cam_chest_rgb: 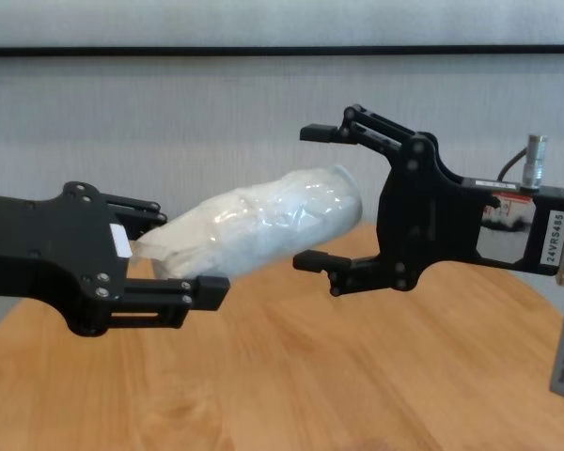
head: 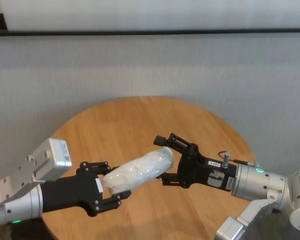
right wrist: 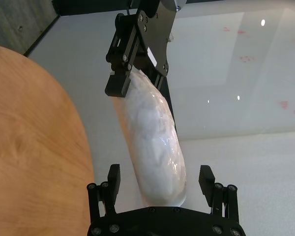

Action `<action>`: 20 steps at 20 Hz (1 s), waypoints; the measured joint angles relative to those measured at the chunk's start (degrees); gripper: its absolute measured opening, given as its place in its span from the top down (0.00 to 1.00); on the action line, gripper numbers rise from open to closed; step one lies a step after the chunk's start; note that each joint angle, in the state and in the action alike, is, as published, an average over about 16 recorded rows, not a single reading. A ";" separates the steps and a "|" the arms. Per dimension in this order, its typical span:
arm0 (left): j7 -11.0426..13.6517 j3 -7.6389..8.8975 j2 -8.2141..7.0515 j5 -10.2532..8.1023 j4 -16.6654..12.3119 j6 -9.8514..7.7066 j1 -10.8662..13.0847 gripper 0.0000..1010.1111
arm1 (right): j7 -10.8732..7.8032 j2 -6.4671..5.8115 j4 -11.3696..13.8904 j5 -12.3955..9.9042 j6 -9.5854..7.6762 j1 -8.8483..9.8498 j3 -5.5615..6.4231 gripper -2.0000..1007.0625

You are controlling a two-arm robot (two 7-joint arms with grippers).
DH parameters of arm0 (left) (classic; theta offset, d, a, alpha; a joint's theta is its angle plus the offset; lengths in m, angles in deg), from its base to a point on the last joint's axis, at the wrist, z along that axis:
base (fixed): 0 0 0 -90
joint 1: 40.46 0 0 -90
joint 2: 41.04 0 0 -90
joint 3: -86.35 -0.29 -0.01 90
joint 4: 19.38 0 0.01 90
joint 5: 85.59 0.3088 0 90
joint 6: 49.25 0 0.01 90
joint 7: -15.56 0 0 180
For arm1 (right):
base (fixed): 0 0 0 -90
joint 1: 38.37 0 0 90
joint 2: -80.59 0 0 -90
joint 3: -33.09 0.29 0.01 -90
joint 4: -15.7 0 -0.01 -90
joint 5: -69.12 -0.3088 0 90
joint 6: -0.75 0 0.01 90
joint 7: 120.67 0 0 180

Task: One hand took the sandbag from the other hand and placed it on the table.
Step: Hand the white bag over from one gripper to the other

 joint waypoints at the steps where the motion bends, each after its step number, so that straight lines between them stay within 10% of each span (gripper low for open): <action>1: 0.00 0.00 0.00 0.00 0.00 0.00 0.00 0.44 | 0.09 -0.01 -0.05 0.00 -0.06 -0.08 -0.11 0.00; 20: 0.00 -0.01 0.00 0.00 0.00 0.00 0.00 0.44 | -0.32 0.03 -0.31 -2.38 -1.49 -0.84 -1.57 0.00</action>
